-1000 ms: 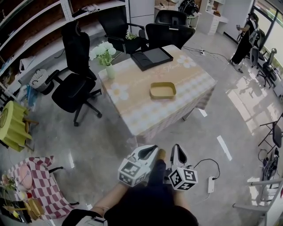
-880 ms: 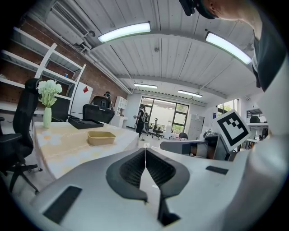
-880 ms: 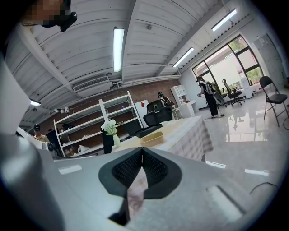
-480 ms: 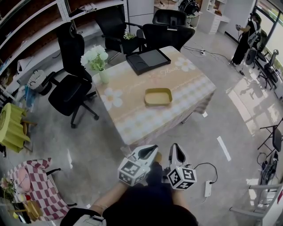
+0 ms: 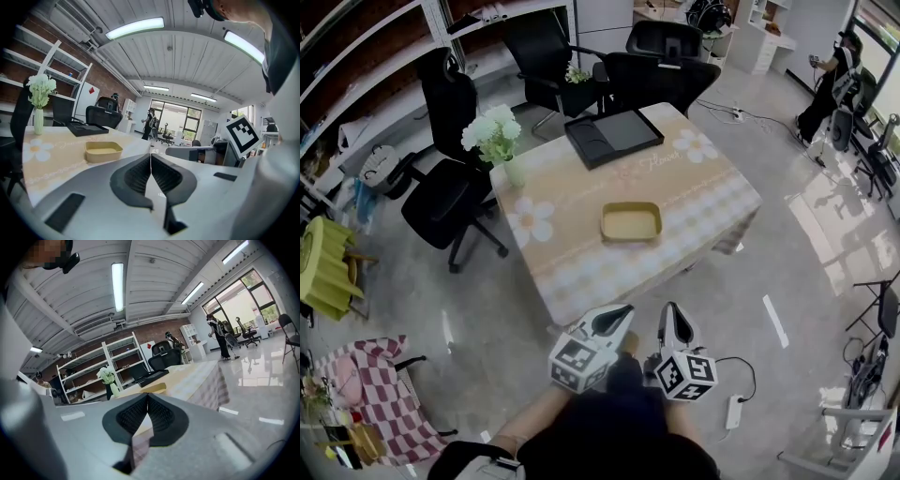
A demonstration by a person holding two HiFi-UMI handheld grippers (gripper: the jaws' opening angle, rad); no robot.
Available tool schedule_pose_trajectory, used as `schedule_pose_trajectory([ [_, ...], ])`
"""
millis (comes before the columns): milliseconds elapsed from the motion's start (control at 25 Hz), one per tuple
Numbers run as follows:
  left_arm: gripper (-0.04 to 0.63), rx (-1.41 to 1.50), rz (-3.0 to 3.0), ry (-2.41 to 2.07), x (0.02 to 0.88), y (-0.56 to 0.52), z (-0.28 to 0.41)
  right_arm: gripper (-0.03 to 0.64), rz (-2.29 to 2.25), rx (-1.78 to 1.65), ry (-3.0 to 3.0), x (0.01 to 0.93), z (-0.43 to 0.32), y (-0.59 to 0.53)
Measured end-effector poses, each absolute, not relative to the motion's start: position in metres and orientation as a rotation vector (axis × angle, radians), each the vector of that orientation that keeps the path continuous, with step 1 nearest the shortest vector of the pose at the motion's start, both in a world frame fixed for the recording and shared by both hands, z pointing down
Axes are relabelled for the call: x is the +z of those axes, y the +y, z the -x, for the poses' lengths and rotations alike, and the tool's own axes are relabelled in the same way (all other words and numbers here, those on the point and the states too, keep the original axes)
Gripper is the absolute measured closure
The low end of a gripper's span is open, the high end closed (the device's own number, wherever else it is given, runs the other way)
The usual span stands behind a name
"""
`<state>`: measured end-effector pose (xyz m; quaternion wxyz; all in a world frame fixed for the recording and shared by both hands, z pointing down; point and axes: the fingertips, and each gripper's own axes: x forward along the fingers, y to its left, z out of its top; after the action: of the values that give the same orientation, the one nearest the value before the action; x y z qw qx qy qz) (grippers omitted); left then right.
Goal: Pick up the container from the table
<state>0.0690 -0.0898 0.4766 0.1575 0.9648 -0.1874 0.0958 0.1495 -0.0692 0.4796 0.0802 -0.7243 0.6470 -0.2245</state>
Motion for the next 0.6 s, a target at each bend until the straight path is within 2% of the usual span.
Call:
schedule_pose_trajectory([
  [600, 0.584, 0.268, -2.741, -0.657, 0.475, -0.157, -0.117, 0.612, 2.066, -0.689, 2.037, 0.481, -0.199, -0.145],
])
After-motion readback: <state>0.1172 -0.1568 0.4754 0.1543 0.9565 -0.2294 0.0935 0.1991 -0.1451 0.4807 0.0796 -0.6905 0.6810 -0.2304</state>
